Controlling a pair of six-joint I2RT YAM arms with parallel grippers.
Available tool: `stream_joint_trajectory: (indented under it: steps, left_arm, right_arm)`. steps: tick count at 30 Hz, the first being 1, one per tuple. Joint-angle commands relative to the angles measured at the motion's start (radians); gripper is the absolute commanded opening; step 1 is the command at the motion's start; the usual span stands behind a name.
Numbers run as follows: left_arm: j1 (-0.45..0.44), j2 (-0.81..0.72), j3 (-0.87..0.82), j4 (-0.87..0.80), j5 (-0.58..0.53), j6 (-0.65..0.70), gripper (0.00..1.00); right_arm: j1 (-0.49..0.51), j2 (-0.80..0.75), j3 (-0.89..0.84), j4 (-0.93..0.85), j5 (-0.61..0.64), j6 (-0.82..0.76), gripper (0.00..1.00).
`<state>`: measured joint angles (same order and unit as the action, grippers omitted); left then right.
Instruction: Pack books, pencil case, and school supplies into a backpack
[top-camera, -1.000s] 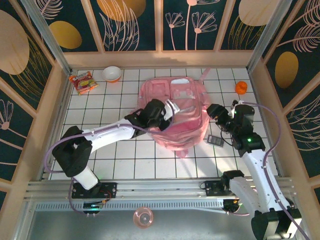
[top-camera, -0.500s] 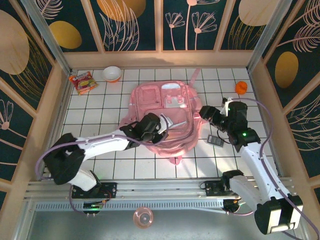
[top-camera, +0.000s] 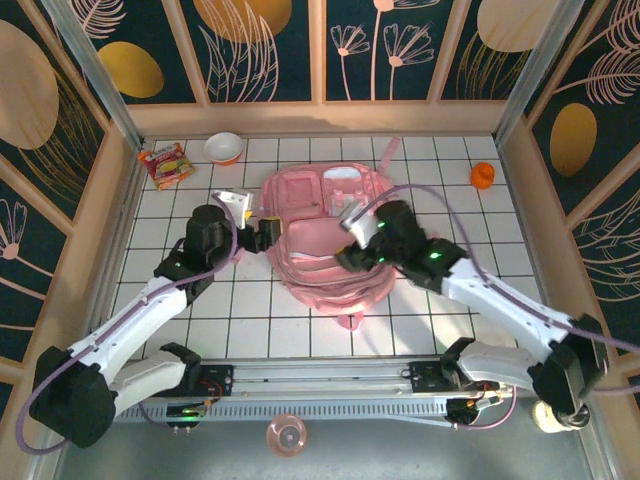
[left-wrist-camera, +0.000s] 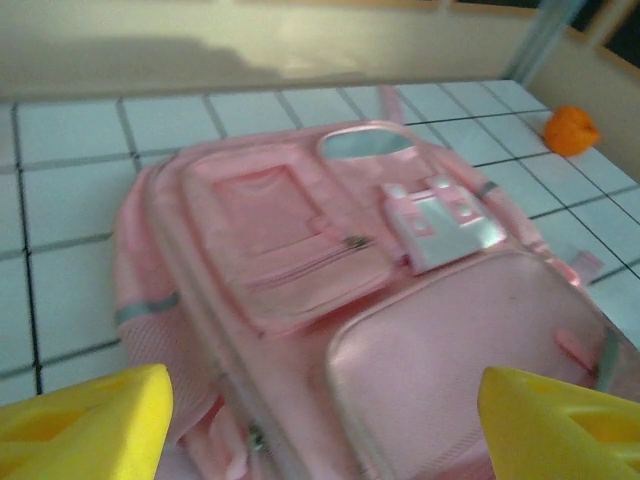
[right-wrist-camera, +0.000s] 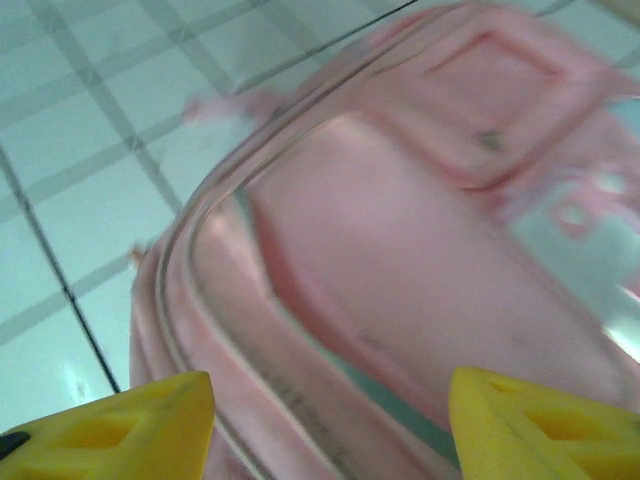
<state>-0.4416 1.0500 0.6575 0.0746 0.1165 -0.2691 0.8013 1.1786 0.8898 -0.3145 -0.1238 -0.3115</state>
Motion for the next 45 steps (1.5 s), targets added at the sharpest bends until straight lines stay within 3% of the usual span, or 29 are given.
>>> stream_joint_trajectory:
  steps: [1, 9, 22, 24, 27, 30, 36, 42, 45]
  left_arm:
    - [0.043, 0.014, -0.041, 0.008, 0.012, -0.15, 0.79]
    - [0.056, 0.013, -0.102, 0.101, 0.014, -0.257, 0.78]
    - [0.067, 0.067, -0.153, 0.161, 0.025, -0.307, 0.79]
    - [0.067, 0.077, -0.154, 0.167, 0.034, -0.306, 0.78]
    - [0.076, 0.086, -0.156, 0.181, 0.09, -0.276, 0.77]
    - [0.098, 0.122, -0.147, 0.208, 0.228, -0.215, 0.76]
    - [0.126, 0.259, -0.1, 0.279, 0.457, -0.145, 0.75]
    - [0.126, 0.327, -0.089, 0.447, 0.638, -0.18, 0.76]
    - [0.127, 0.321, -0.093, 0.449, 0.686, -0.106, 0.76]
  right_arm:
    - [0.102, 0.105, -0.002, -0.006, 0.159, -0.276, 0.63]
    - [0.126, 0.284, 0.012, 0.245, 0.266, -0.397, 0.64]
    - [0.125, 0.352, 0.034, 0.148, 0.153, -0.531, 0.63]
    - [0.124, 0.372, 0.03, 0.174, 0.178, -0.53, 0.55]
    - [0.116, 0.358, 0.014, 0.247, 0.231, -0.506, 0.2]
    - [0.075, 0.246, -0.009, 0.255, 0.126, -0.51, 0.0]
    - [-0.113, 0.084, 0.075, 0.048, -0.294, -0.558, 0.0]
    - [-0.232, 0.092, 0.138, -0.049, -0.417, -0.626, 0.0]
    - [-0.248, 0.112, 0.16, -0.073, -0.435, -0.65, 0.0]
